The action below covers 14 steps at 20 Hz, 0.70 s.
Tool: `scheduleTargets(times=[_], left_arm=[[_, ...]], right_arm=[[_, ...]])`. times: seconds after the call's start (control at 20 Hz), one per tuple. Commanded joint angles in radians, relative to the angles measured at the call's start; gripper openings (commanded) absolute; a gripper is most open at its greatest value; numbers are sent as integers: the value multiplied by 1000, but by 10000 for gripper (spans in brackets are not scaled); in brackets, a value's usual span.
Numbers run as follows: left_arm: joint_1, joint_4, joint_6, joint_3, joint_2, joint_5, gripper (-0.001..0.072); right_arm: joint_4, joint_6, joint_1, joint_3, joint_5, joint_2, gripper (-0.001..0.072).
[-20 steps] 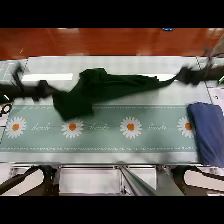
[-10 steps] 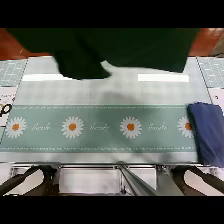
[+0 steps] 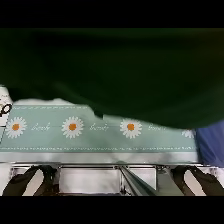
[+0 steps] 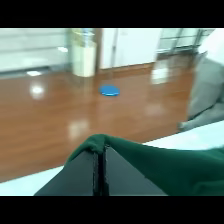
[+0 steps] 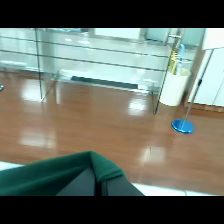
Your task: Fold the shirts.
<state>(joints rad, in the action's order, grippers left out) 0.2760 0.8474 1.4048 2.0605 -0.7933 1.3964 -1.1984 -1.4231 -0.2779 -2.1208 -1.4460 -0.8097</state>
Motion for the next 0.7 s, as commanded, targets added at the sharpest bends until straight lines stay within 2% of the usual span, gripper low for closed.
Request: scheduleTargets(times=[0.0,0.25,0.35,0.5,0.65], left_arm=[[-63,81,-5,-2,65,24,31],[-102,80,-5,-204,-3,72,31],[-102,80,-5,-331,-65,66,31],[-102,69,-14,-499,-207,-13,31],[-109,55,-69,-545,-411,-132,31]], right_arm=[[-48,-14,0,117,-54,87,18],[-26,-11,1,324,-51,103,18],[44,18,1,412,-35,75,18],[204,107,2,554,-50,-19,18],[224,147,2,655,114,-187,18]])
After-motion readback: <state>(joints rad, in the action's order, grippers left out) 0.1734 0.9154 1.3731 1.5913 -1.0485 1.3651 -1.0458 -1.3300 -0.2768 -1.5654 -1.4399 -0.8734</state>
